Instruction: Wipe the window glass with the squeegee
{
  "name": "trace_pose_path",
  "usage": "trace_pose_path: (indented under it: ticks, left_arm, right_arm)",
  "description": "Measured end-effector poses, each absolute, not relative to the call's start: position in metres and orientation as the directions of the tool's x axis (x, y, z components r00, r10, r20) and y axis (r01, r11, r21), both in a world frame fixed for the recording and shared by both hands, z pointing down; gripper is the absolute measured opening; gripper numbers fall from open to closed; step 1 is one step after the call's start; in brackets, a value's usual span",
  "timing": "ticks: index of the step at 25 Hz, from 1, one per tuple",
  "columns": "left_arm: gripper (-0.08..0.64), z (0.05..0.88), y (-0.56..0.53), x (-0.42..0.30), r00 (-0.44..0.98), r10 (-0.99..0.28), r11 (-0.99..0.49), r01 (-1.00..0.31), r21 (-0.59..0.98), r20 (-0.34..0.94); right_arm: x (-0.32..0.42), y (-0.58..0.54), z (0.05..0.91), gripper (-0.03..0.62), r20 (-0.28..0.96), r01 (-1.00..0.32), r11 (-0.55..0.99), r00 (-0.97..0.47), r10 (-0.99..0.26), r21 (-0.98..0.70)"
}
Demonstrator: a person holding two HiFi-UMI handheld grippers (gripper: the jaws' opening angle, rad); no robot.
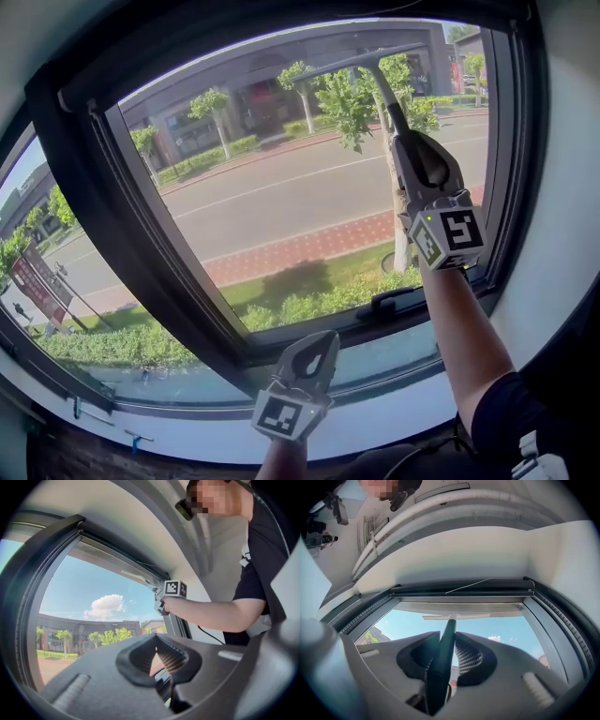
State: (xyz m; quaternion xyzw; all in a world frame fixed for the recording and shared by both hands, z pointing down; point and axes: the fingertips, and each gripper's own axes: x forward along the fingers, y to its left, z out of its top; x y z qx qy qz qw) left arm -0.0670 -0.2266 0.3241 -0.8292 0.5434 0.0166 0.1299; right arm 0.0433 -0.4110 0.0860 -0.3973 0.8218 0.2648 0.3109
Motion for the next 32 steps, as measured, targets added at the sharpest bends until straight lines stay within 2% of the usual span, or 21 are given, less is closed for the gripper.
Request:
trace_pose_path:
  ticks: [32]
  left_arm:
    - [0.003,0.337,-0.234,-0.038,0.498,-0.856,-0.471,-0.862,-0.186,-0.140]
  right_arm:
    - [0.052,-0.392,0.223,0.101,-0.580,-0.813,0.561,-0.536,-0.614,0.157]
